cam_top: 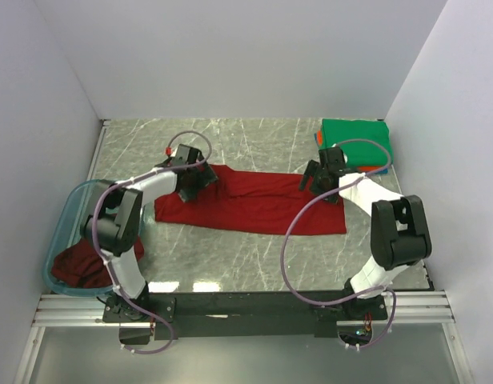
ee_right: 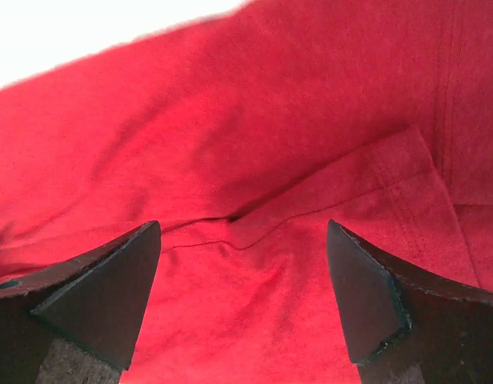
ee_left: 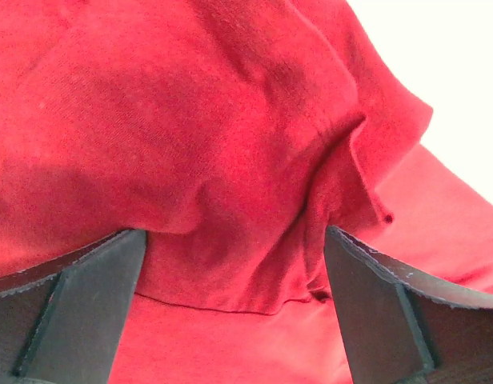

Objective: Fold and stack the t-shirts
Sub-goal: Fold the tshirt

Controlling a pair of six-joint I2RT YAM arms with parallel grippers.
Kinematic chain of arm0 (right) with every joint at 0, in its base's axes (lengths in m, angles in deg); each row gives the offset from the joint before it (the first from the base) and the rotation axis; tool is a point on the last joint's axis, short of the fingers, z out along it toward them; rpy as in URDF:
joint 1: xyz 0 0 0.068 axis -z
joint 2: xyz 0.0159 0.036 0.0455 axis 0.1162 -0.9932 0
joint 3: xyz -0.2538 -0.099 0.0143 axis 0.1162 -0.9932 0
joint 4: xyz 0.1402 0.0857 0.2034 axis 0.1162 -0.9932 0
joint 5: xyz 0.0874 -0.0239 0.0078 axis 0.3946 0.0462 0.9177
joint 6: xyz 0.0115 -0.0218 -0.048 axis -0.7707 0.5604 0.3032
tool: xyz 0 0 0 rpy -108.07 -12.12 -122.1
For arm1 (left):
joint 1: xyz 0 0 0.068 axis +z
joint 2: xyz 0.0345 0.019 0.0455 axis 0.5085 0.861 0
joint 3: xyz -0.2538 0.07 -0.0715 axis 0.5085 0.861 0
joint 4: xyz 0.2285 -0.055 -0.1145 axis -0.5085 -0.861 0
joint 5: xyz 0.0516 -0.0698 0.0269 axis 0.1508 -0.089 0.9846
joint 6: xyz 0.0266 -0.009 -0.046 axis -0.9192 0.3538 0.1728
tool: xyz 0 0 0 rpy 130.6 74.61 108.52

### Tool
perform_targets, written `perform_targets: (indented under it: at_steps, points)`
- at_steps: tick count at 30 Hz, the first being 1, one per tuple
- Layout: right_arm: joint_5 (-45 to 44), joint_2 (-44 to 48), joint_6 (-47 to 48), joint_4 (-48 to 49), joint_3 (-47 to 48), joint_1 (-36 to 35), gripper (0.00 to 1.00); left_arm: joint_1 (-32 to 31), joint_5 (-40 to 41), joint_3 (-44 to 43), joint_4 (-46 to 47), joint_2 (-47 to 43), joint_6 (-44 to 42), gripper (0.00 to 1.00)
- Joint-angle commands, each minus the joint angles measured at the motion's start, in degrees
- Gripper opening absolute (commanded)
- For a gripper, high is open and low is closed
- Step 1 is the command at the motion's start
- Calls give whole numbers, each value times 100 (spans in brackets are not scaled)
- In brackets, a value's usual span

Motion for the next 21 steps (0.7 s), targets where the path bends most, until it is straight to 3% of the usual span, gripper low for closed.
perform_targets:
  at_steps: [1, 8, 12, 16, 21]
  points:
    - [-50, -123, -131, 31, -96, -116, 90, 8, -90, -484, -221, 525, 7, 99]
    - [-120, 386, -772, -57, -1227, -722, 92, 8, 296, -1740, -1091, 1394, -142, 100]
    - [-59, 1271, -1080, -128, -2019, -1135, 92, 8, 394, -2645, -1451, 1834, -274, 100]
    - [169, 2064, -1510, -110, -2985, -2134, 93, 8, 44, -3454, -1705, 2440, -327, 99]
    - [844, 2732, -1968, 188, -3462, -3586, 93, -53, -370, -4631, -1918, 3355, -257, 99]
